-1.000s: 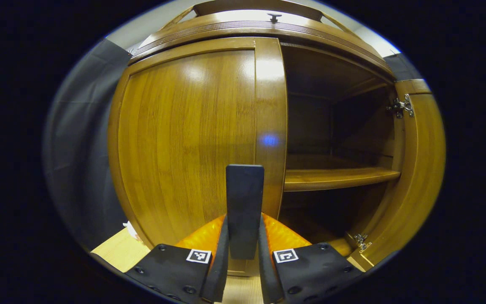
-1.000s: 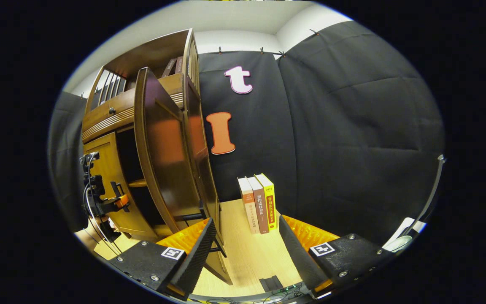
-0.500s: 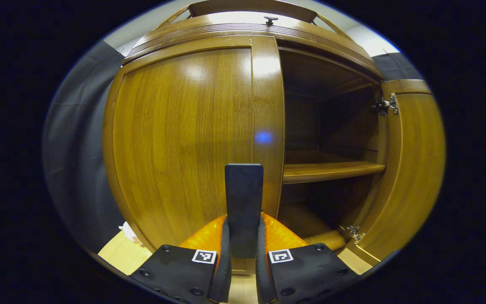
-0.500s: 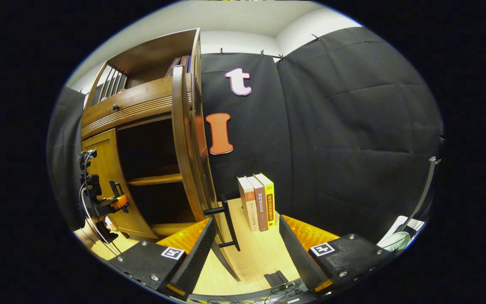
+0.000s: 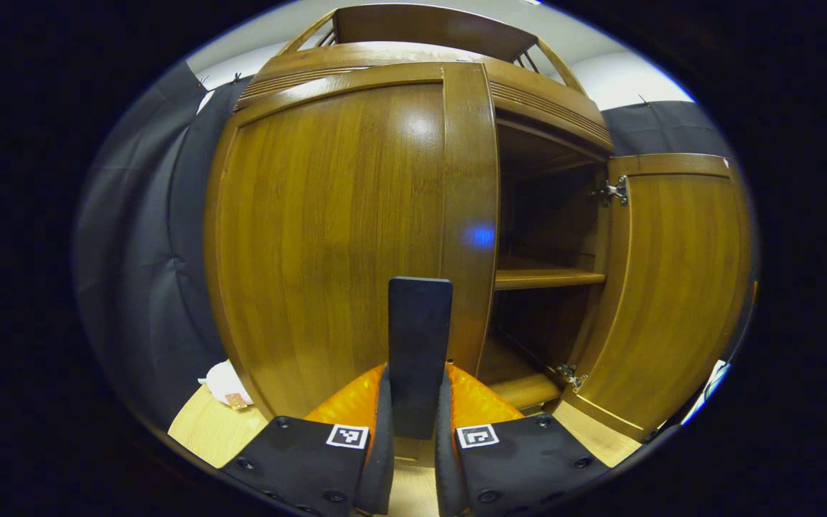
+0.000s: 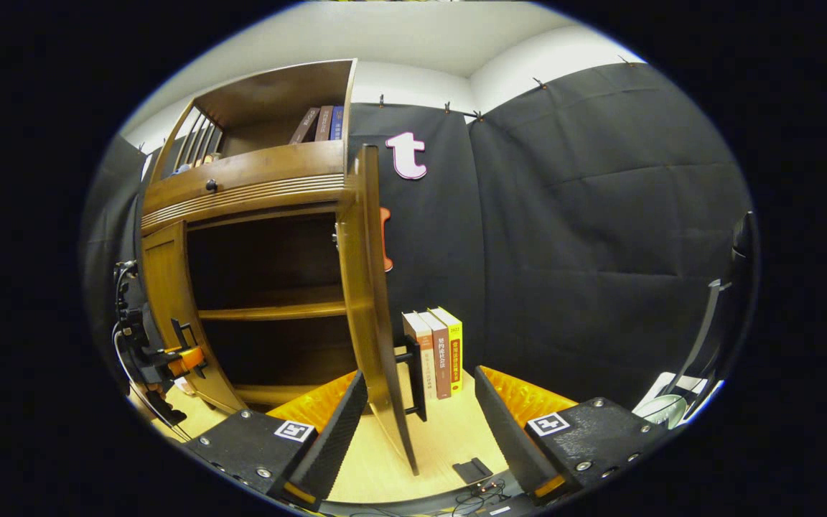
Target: Open the right door of the double-door shoe cabinet with the right hand, and open the left door with the left hand.
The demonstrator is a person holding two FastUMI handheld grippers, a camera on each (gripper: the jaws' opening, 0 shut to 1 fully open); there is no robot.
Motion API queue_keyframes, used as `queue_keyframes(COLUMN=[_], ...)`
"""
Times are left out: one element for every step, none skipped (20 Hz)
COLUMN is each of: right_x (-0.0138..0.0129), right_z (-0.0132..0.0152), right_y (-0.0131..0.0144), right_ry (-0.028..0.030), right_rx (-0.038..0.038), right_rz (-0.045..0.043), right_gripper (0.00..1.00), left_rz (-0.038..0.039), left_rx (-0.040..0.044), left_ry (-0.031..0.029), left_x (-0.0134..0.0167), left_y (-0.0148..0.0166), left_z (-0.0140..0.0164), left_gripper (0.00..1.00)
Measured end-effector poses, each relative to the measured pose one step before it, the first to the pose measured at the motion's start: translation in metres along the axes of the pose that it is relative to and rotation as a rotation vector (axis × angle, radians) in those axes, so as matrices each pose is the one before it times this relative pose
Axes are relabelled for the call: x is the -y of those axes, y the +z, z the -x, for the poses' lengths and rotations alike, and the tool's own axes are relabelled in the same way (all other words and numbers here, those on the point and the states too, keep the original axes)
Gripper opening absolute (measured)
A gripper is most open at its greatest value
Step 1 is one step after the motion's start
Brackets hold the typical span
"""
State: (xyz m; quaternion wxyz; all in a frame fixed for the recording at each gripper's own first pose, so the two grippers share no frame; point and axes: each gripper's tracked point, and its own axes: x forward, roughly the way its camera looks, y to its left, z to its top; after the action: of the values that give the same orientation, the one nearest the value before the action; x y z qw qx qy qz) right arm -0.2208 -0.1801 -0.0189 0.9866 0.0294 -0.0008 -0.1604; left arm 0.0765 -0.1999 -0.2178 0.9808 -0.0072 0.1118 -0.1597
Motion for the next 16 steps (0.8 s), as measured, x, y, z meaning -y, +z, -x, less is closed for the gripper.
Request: queue_keyframes(right_x=[-0.00900, -0.01025, -0.00952, -0.01023, -0.01005, -0.00640, -0.00790, -0.00796, -0.00803, -0.00590, -0.00627, -0.00595, -0.00675, -0.00399, -0.00320, -0.00141], right_z=[0.00361, 0.00496, 0.00253, 0.00349, 0.00229, 0.00227, 0.00115, 0.00259, 0.00031, -0.00060, -0.00314, -0.00396, -0.00320, -0.00114, -0.00197, 0.00181], right_y=[-0.00074, -0.00102, -0.00105, 0.00160, 0.00146, 0.00149, 0.00124, -0.00036, -0.00246, -0.00212, -0.00222, -0.00032, -0.00005, 0.00022, -0.00085, -0.00151], right_ry=[0.00550, 0.00919, 0.00737, 0.01178, 0.00987, 0.01027, 0.01114, 0.01203, 0.01276, 0.01026, 0.01027, 0.01114, 0.00981, 0.01001, 0.00948, 0.00940], right_rx=[0.00373, 0.00084, 0.00101, 0.00283, 0.00418, 0.00397, 0.00244, -0.00158, -0.00412, -0.00573, -0.00656, -0.00288, -0.00232, -0.00204, -0.00216, -0.00155], right_rz=[-0.00241, -0.00049, 0.00124, 0.00438, 0.00785, 0.00845, 0.00722, 0.00330, 0.00015, -0.00153, -0.00156, -0.00198, 0.00029, 0.00261, 0.00437, 0.00393], right_gripper=[0.89, 0.92, 0.92, 0.92, 0.92, 0.92, 0.92, 0.92, 0.92, 0.92, 0.92, 0.92, 0.92, 0.92, 0.92, 0.92], left_rz=[0.00059, 0.00389, 0.00566, 0.00170, -0.00195, -0.00244, -0.00054, 0.00116, 0.00172, -0.00244, -0.00591, -0.00633, -0.00762, -0.00958, -0.01158, -0.00487], left_rx=[0.00392, 0.00201, 0.00181, 0.00220, 0.00021, -0.00102, 0.00096, 0.00162, 0.00152, -0.00162, -0.00022, 0.00233, 0.00296, 0.00464, 0.00362, 0.00429], left_ry=[-0.01279, -0.01157, -0.00988, -0.00748, -0.00685, -0.00509, -0.00298, -0.00133, 0.00086, 0.00333, 0.00500, 0.00631, 0.00983, 0.01274, 0.01252, 0.01101], left_x=[-0.00221, -0.00273, -0.00421, -0.00374, -0.00367, -0.00424, -0.00500, -0.00475, -0.00518, -0.00438, -0.00369, -0.00613, -0.00513, -0.00693, -0.00662, -0.00647], left_y=[-0.00095, -0.00017, 0.00000, -0.00126, -0.00005, -0.00062, -0.00039, 0.00074, -0.00014, -0.00197, 0.00052, -0.00015, 0.00004, -0.00081, 0.00017, -0.00048], left_z=[0.00700, 0.00795, 0.00932, 0.00963, 0.00853, 0.00692, 0.00922, 0.00874, 0.00852, 0.00607, 0.00637, 0.00587, 0.00627, 0.00484, 0.00594, 0.00569], left_gripper=[0.32, 0.31, 0.31, 0.32, 0.32, 0.31, 0.31, 0.32, 0.32, 0.29, 0.31, 0.32, 0.32, 0.30, 0.30, 0.30])
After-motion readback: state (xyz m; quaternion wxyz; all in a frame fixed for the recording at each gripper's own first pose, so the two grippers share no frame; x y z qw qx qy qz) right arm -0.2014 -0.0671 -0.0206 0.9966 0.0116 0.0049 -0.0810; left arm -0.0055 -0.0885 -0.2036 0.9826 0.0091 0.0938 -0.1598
